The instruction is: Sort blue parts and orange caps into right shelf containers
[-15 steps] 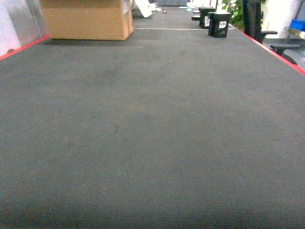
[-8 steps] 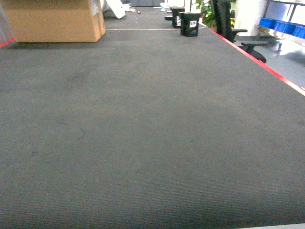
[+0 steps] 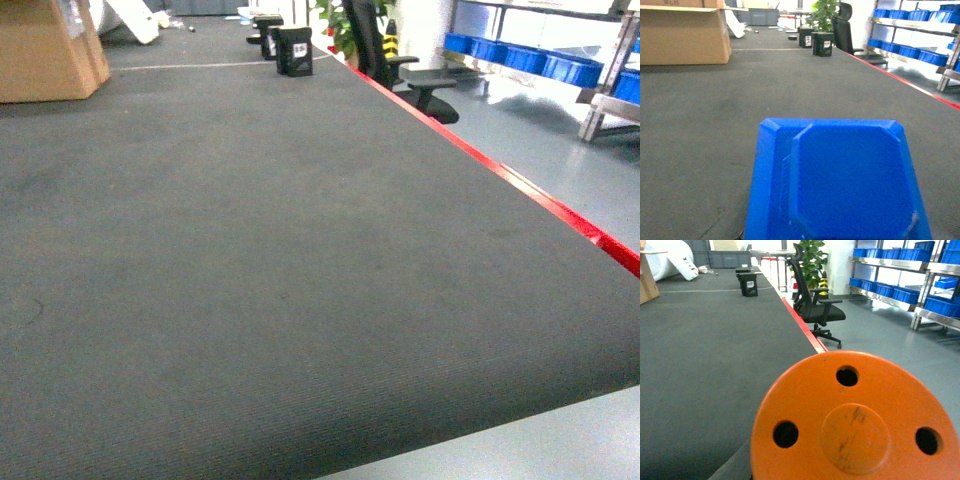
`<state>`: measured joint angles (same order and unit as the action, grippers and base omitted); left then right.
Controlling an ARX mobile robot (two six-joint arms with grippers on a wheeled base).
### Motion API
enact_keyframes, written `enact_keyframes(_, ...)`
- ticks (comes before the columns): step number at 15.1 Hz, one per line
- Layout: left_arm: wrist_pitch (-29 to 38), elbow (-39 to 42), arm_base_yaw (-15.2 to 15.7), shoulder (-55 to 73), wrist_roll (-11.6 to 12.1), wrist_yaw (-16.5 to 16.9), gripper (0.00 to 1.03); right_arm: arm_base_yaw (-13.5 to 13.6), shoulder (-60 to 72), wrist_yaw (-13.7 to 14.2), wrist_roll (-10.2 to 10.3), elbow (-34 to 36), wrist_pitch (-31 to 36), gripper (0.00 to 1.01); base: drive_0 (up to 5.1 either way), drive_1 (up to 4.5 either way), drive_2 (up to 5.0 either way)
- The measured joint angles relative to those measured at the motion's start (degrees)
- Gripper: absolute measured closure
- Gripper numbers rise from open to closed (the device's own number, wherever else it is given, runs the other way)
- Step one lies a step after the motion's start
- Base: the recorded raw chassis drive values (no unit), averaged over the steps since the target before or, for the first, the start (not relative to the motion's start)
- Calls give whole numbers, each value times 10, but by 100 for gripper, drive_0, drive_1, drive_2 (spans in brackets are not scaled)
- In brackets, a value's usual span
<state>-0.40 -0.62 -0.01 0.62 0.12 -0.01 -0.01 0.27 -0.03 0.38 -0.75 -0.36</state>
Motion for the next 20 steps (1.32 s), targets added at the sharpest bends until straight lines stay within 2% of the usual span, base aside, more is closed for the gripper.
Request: enact_keyframes(20,0,0,0,0,0,0,60,0,0,0,0,0,0,55,-158,-158,-158)
